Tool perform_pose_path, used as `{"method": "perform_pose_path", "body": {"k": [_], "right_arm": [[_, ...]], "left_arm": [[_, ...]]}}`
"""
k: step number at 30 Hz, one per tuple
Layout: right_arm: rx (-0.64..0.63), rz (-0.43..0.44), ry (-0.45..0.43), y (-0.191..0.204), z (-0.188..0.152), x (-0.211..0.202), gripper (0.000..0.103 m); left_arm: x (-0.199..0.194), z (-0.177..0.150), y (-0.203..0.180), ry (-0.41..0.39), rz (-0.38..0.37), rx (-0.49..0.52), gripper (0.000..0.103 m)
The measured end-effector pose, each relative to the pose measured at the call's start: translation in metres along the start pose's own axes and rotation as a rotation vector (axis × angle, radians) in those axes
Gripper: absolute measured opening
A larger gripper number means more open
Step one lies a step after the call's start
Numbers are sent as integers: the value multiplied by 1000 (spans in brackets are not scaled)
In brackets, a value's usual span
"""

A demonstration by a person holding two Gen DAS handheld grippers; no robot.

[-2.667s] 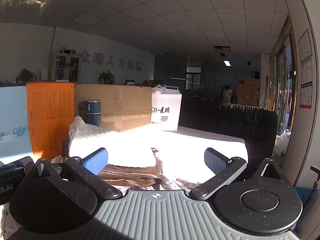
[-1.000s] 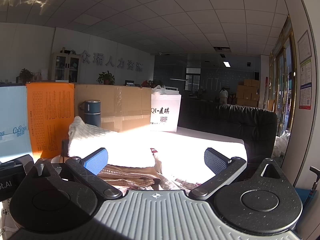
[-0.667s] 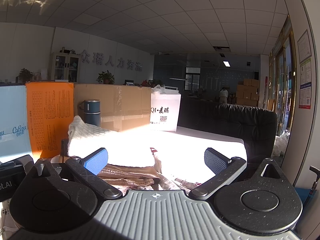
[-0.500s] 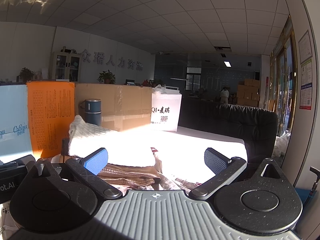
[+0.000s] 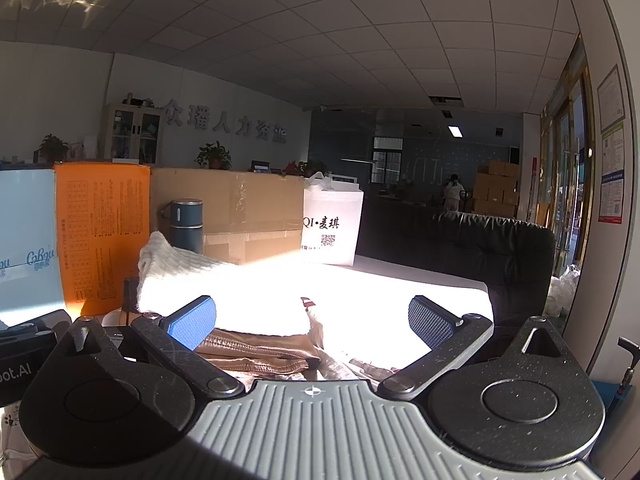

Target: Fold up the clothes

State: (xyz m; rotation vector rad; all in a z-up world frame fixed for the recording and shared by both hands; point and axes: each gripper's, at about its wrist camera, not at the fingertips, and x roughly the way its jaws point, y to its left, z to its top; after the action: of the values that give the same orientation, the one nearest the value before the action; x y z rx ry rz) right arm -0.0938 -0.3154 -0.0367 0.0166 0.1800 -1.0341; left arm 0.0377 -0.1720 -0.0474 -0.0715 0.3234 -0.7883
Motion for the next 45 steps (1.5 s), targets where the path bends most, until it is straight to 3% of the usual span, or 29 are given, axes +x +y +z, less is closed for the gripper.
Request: {"method": "perform_pose_path", "body": {"k": [45], "right_arm": [[-5, -4, 5, 2, -3, 0, 103]], "left_arm": [[0, 1, 2, -1, -1, -6, 103]]}}
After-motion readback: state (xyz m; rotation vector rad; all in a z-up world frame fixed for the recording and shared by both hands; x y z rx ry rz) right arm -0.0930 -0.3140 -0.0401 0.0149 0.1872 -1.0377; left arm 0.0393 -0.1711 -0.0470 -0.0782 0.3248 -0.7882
